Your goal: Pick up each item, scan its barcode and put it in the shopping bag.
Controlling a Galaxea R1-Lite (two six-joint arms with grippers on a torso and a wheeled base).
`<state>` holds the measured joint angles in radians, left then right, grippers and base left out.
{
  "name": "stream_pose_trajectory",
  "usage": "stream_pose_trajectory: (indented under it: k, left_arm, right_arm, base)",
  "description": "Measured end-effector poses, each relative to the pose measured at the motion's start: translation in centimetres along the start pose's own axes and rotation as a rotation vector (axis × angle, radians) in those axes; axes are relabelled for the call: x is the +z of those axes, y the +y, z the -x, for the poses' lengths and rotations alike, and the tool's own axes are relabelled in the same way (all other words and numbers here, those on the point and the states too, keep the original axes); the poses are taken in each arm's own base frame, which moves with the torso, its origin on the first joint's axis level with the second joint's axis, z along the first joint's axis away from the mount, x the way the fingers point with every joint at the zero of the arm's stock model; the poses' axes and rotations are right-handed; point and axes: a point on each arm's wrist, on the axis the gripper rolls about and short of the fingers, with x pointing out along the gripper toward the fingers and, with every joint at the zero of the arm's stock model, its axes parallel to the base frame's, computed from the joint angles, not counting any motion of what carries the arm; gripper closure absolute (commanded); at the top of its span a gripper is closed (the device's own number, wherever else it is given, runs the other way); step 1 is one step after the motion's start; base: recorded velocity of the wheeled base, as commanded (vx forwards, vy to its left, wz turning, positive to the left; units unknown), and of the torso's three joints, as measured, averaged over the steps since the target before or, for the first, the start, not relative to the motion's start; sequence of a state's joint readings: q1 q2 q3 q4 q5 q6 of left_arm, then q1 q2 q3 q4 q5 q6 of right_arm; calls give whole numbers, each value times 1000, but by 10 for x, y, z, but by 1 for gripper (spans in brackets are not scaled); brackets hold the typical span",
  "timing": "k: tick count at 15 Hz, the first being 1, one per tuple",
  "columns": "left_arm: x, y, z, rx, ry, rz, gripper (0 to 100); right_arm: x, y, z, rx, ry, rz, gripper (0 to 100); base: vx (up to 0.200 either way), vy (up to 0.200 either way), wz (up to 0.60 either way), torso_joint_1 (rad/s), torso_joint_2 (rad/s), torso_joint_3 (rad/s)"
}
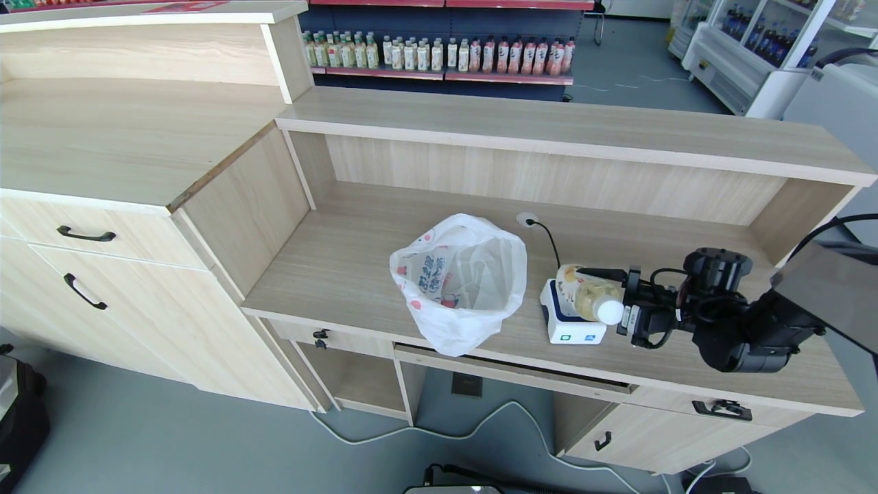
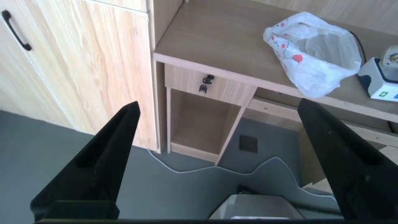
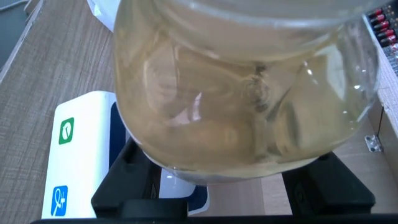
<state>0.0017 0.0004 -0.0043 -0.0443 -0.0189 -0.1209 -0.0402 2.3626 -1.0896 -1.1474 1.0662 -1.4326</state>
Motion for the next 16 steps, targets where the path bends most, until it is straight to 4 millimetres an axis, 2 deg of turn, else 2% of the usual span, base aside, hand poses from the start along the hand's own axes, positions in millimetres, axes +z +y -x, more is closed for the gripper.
stream_pose_trajectory:
  k: [4, 6, 8, 10, 12, 13, 15, 16]
  left_arm:
    - [0, 0, 0, 0, 0, 0, 0]
    - [0, 0, 0, -1, 0, 0, 0]
    - [0, 0, 0, 0, 0, 0, 0]
    - [0, 0, 0, 0, 0, 0, 0]
    - [0, 0, 0, -1, 0, 0, 0]
    - [0, 0, 0, 0, 0, 0, 0]
    - [0, 0, 0, 0, 0, 0, 0]
    - [0, 0, 0, 0, 0, 0, 0]
  right_arm:
    - [1, 0, 1, 0, 1, -8, 100]
    - [3, -8, 3, -9, 5, -68, 100]
    - [8, -25, 11, -31, 13, -169, 100]
    - [20, -51, 28, -60, 40, -310, 100]
    - [47, -82, 61, -113, 89, -501, 100]
    - [60, -92, 82, -147, 122, -611, 100]
    - [87, -101, 134, -274, 277, -866, 100]
    - [96, -101, 152, -348, 378, -958, 100]
  base:
    - [0, 0, 0, 0, 0, 0]
    - [0, 0, 0, 0, 0, 0]
    - [0, 0, 0, 0, 0, 0]
    - [0, 0, 0, 0, 0, 0]
    - [0, 0, 0, 0, 0, 0]
    - [0, 0, 0, 0, 0, 0]
    - [0, 0, 0, 0, 0, 0]
    - [0, 0, 0, 0, 0, 0]
